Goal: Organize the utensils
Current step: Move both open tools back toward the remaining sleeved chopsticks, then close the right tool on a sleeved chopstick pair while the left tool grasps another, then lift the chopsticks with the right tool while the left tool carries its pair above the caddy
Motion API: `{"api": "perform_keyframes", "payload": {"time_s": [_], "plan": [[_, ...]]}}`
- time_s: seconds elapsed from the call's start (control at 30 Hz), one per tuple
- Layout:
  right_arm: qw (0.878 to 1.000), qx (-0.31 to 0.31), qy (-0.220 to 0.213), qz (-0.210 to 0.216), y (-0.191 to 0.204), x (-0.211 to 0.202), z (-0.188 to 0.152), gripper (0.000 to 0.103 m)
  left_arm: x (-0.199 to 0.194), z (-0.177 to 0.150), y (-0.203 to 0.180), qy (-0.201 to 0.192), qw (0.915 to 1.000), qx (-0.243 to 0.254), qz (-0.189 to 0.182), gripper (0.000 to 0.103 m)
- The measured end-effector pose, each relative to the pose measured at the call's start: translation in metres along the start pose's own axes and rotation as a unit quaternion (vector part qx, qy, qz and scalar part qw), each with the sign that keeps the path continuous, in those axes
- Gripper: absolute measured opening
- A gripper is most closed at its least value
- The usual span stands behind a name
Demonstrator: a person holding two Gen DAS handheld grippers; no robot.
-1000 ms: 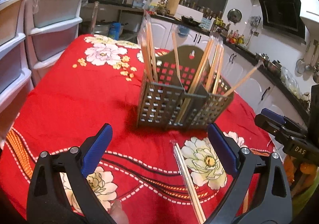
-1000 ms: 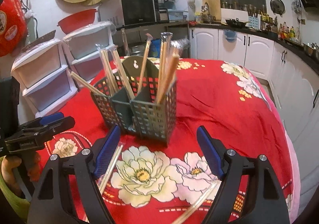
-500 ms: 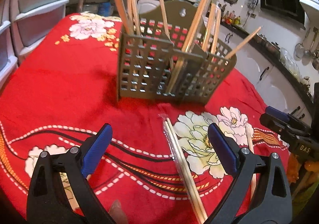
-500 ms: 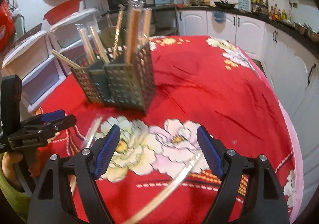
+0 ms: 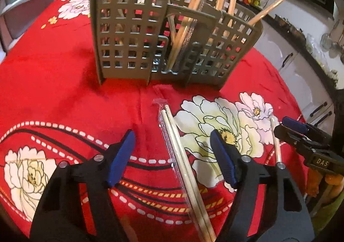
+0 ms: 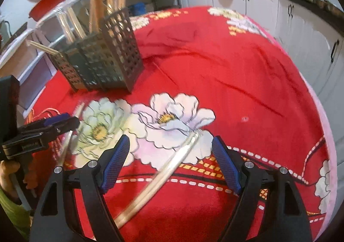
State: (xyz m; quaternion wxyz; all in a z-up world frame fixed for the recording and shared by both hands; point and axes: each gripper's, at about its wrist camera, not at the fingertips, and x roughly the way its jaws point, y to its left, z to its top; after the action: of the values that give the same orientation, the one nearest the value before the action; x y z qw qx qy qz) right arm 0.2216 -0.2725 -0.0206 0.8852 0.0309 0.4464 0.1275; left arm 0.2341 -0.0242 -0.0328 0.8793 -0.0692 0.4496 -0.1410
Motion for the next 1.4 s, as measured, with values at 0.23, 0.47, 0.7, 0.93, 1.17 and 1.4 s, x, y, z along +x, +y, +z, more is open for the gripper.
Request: {"api": "perform_keyframes", "payload": {"time_s": [0.23,0.47,0.7,0.93,1.17,1.4], "plan": [[1.0,0.015,0.012,0.005,-0.006,0.017,0.002,0.061,0.015,0.007,-0.01,0.018,0.9992,0.02,0.03,0.055],[1.0,0.004,0.015,-0.014,-0.01,0.026,0.012,0.027,0.027,0.02,-0.013,0.019,0.9986,0.015,0.048,0.05],[1.0,0.014,0.013,0.007,-0.013,0.028,0.018,0.013,0.03,0.024,-0.011,0.005,0.9978,0.015,0.064,0.033],[0.999,0.003,-0.012,0.042,0.002,0.013,0.025,0.012,0.021,0.023,0.006,-0.008,0.9989,-0.002,0.045,0.007],[0.996,-0.031,-0.06,0.062,0.031,-0.018,0.044,0.012,-0.018,0.025,0.012,-0.046,0.9988,0.001,0.017,0.005],[0.988,-0.067,-0.117,0.07,0.06,-0.052,0.064,0.012,-0.07,0.037,0.009,-0.103,0.9946,0.006,0.006,0.005]]}}
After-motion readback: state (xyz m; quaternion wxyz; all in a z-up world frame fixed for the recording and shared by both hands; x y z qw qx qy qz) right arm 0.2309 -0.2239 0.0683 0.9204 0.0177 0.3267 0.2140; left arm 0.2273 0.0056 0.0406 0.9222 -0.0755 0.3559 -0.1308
